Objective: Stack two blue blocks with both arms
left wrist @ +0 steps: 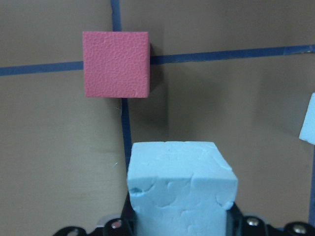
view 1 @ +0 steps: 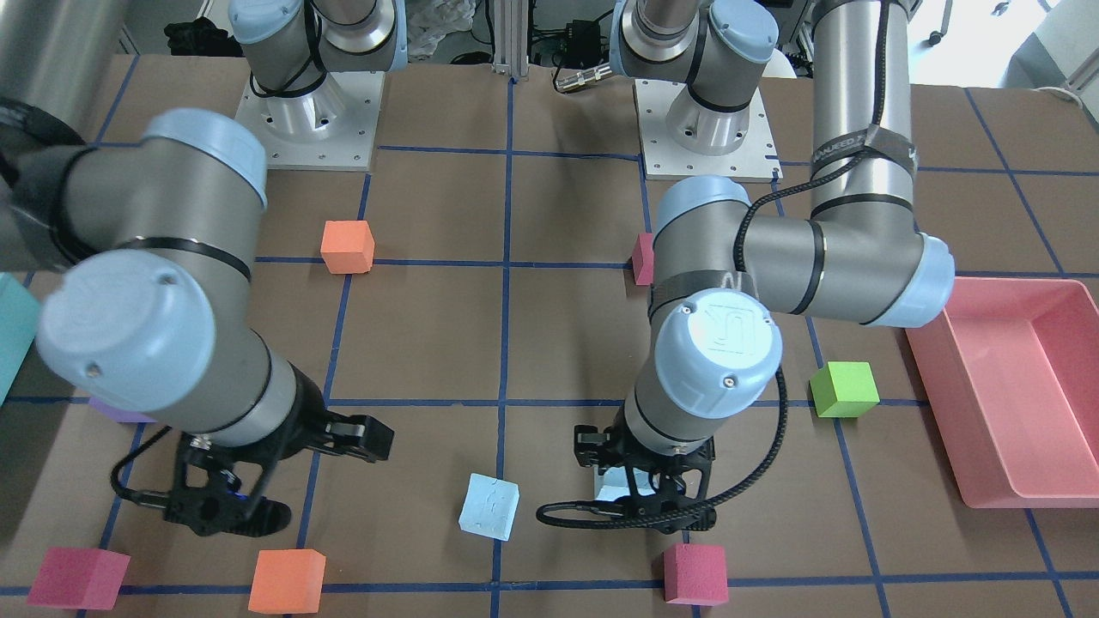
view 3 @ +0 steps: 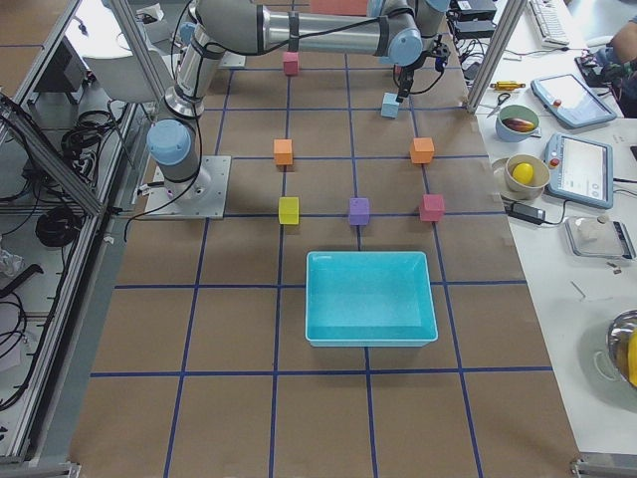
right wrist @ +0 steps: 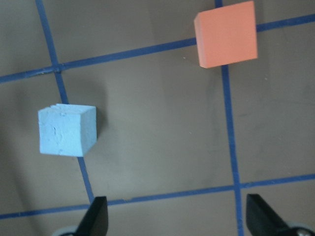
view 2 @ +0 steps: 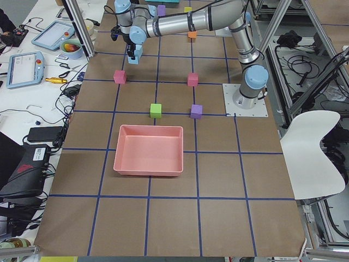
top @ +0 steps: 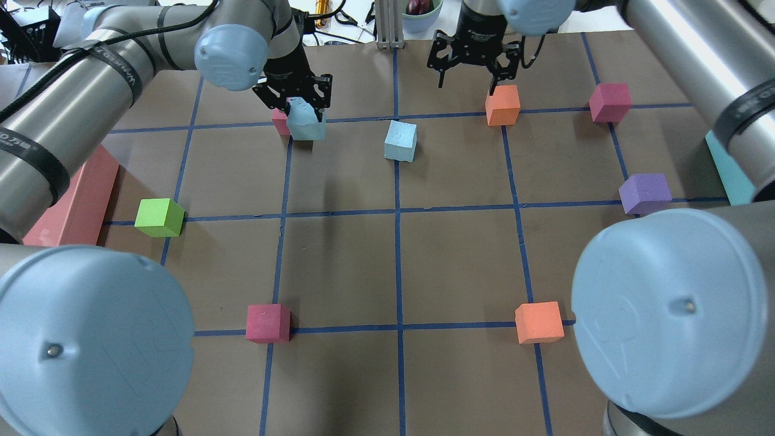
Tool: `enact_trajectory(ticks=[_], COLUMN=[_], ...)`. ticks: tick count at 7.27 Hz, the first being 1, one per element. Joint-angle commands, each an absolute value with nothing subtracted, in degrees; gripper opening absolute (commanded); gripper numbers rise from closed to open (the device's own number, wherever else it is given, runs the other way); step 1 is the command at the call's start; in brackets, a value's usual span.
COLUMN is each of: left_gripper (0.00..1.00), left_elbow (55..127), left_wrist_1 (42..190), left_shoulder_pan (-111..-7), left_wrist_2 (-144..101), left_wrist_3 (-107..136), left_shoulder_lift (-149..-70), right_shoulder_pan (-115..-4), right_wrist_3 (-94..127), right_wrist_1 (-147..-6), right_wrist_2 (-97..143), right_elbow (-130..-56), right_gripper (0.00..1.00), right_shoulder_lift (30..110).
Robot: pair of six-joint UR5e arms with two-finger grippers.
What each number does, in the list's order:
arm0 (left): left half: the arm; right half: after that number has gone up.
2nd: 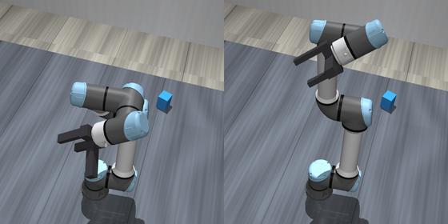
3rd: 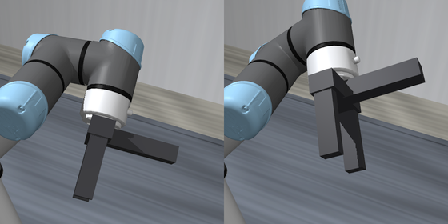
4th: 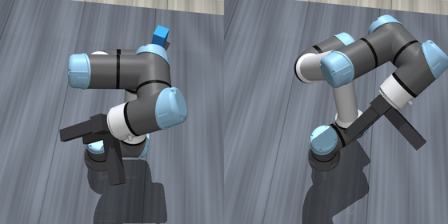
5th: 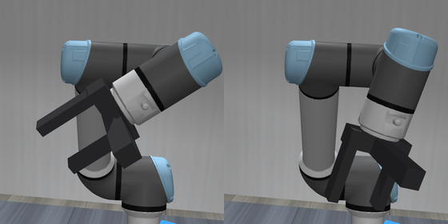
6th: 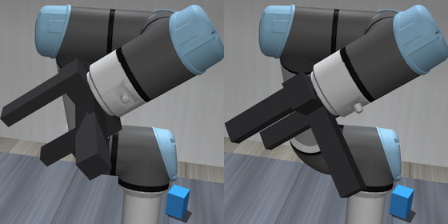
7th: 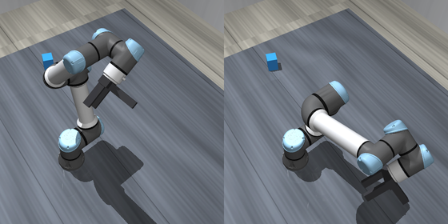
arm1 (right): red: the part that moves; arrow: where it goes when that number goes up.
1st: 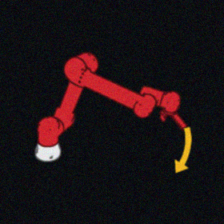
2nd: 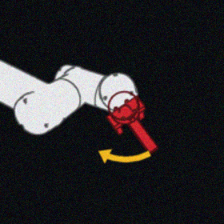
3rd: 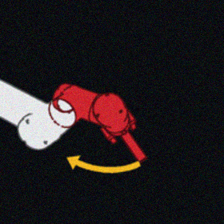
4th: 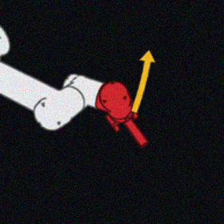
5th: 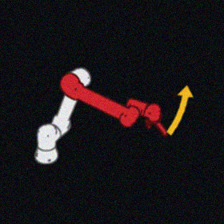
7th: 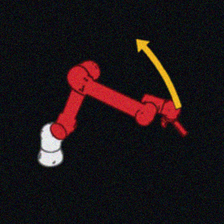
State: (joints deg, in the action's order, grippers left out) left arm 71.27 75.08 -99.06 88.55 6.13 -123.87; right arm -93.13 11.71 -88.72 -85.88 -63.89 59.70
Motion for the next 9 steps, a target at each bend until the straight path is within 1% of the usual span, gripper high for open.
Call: enact_trajectory(ticks=[1,3,4,5,7,8,9], left_gripper=[0.10,0.10,0.10,0.10,0.11,0.13,0.21], left_elbow=[67.8,63.1,61.8,60.4,59.2,59.0,59.0], left_wrist_1=[74.8,74.7,74.4,74.3,74.3,74.4,74.5], left_shoulder_pan=[-102.8,-106.0,-106.5,-106.9,-107.9,-108.3,-108.5], left_wrist_2=[87.8,87.8,87.9,87.9,88.3,88.1,88.1], left_wrist_3=[11.0,13.3,13.4,13.9,14.2,15.1,15.1], left_shoulder_lift=[-125.9,-129.7,-131.6,-133.3,-134.7,-134.8,-134.9], right_shoulder_pan=[-88.4,-87.5,-87.4,-87.5,-87.9,-87.9,-87.9], right_wrist_3=[3.7,3.7,3.5,4.3,4.3,4.1,3.8], right_wrist_1=[-84.7,-87.8,-86.9,-87.5,-86.7,-86.7,-86.8], right_wrist_2=[-88.8,-90.0,-92.6,-93.3,-90.8,-85.2,-84.5], right_elbow=[-72.3,-84.2,-87.9,-88.7,-87.9,-88.5,-88.4], right_gripper=[1.00,1.00,1.00,1.00,1.00,1.00,1.00], right_shoulder_lift=[68.0,78.2,83.3,86.1,87.2,87.4,87.5])
